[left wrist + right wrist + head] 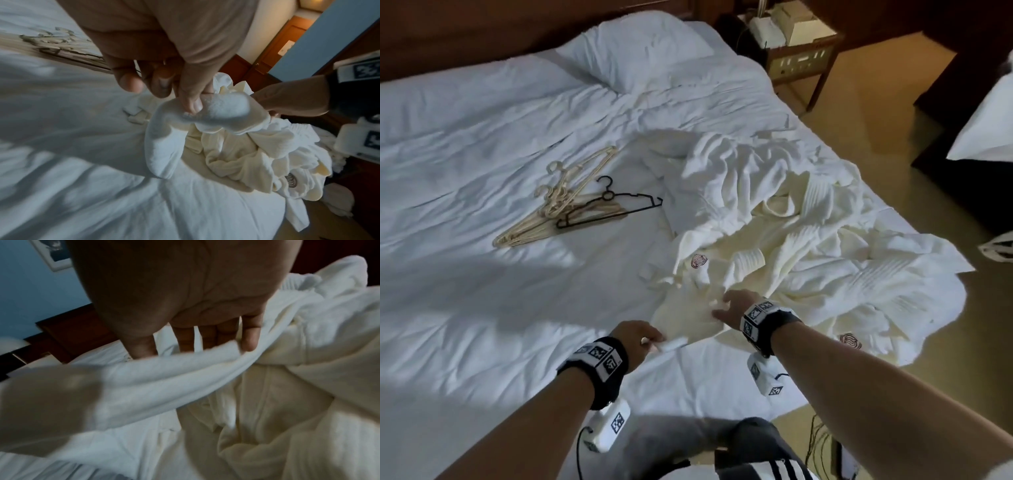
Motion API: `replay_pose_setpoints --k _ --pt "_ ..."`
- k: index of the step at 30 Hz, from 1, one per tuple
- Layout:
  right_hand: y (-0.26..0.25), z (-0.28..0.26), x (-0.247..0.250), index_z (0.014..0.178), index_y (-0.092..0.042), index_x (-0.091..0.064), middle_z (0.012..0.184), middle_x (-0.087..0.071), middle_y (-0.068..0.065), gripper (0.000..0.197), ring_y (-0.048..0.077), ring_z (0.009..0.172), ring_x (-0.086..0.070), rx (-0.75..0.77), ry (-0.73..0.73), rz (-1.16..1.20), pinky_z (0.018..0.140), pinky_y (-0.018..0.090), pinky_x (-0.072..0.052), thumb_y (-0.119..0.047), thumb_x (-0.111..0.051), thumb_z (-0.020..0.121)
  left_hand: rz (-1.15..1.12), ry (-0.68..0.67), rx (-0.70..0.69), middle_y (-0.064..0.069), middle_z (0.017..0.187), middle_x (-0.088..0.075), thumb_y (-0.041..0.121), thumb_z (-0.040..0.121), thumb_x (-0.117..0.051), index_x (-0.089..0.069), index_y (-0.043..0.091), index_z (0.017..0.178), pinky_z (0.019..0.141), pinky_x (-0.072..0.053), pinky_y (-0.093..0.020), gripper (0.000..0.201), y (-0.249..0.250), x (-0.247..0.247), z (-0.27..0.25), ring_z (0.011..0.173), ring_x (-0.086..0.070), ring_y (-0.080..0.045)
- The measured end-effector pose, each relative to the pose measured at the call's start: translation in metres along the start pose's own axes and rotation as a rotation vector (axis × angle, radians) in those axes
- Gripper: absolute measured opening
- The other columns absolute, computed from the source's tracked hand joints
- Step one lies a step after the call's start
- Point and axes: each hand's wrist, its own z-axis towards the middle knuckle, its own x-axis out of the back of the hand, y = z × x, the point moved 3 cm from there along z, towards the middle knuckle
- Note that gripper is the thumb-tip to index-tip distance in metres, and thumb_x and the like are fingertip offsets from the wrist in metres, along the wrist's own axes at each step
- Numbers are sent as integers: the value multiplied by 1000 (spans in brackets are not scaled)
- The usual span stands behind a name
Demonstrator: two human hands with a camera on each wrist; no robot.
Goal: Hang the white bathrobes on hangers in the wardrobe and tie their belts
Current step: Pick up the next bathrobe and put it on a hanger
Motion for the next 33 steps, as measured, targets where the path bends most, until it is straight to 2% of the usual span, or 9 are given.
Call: replay_pose_setpoints --k 5,9,12,13,16,21,26,30,33 --pt "37 22 33 142 -31 -40 144 -37 6 80 30 129 -39 53 58 -163 103 46 -40 -68 -62 75 97 -168 -1 -2 114 -67 13 83 -69 -71 12 108 83 -31 -7 25 10 7 36 108 -59 -14" --pt "83 49 46 153 -34 -8 159 -2 7 118 33 145 -10 95 -41 -388 114 53 -20 -66 -75 62 285 -318 13 4 117 -66 16 86 -60 -70 19 109 91 -36 -14 25 30 3 65 112 -57 -12" --pt "106 78 61 150 -31 -19 153 -22 8 103 32 137 -29 133 49 -467 111 50 -25 -64 -70 66 259 -310 91 5 104 -64 18 83 -49 -65 8 103 82 -36 -13 27 43 -3 91 103 -58 -13" --pt "108 87 69 145 -30 -29 145 -34 6 90 31 131 -37 151 80 -453 108 48 -29 -62 -67 70 252 -294 108 5 105 -61 20 84 -44 -49 6 92 83 -37 -15 17 52 1 99 104 -56 -15" --pt "111 113 94 131 -27 -51 128 -48 2 56 27 120 -47 170 164 -414 103 44 -36 -43 -61 78 218 -96 184 2 136 -48 27 93 -49 -48 23 134 104 -33 -25 41 64 10 144 127 -46 -19" --pt "128 144 101 129 -33 -52 128 -49 -1 50 25 122 -48 156 103 -240 106 44 -33 -44 -58 81 10 85 370 -5 141 -43 58 65 -73 -28 22 145 104 -41 -39 98 87 -4 222 127 -46 -29" --pt "163 146 94 131 -32 -50 130 -48 -3 52 25 120 -49 136 49 -160 106 42 -32 -48 -58 82 102 101 404 -9 129 -56 33 88 -54 -58 24 113 93 -47 -36 27 110 -14 253 111 -55 -30" --pt "157 148 113 130 -31 -47 128 -47 0 49 28 116 -54 72 74 -49 100 42 -40 -43 -56 83 142 258 294 -7 109 -63 39 87 -42 -56 22 97 87 -42 -38 24 139 29 233 105 -55 -33" --pt "123 144 139 142 -29 -29 139 -32 5 72 31 123 -47 123 283 93 99 41 -44 -44 -64 81 -151 391 83 -1 86 -67 51 78 -39 -54 21 93 78 -51 -36 37 157 76 189 86 -61 -31"
